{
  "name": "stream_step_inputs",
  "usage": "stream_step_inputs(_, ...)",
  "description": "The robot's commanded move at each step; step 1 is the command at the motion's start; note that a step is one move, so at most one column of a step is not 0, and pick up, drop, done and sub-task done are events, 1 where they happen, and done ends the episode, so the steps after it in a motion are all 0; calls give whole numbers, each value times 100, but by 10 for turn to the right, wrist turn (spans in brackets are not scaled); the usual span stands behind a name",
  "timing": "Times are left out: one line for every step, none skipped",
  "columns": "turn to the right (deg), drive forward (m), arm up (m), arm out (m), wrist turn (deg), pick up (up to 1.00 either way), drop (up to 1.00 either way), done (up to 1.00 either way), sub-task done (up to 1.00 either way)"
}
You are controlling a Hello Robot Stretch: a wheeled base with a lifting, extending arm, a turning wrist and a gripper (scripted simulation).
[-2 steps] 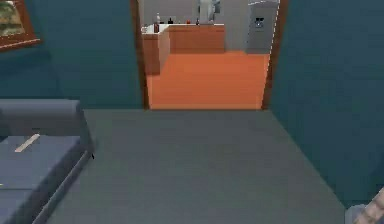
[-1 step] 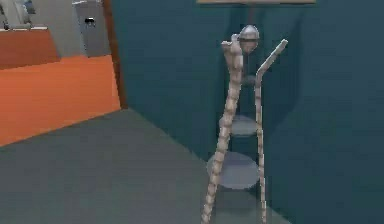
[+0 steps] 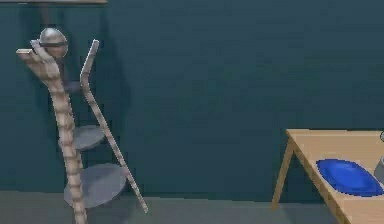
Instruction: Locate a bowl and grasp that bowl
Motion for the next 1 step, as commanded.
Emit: stream_step_inputs(390, 0, 0, 0, 0, 0, 0, 0, 0)
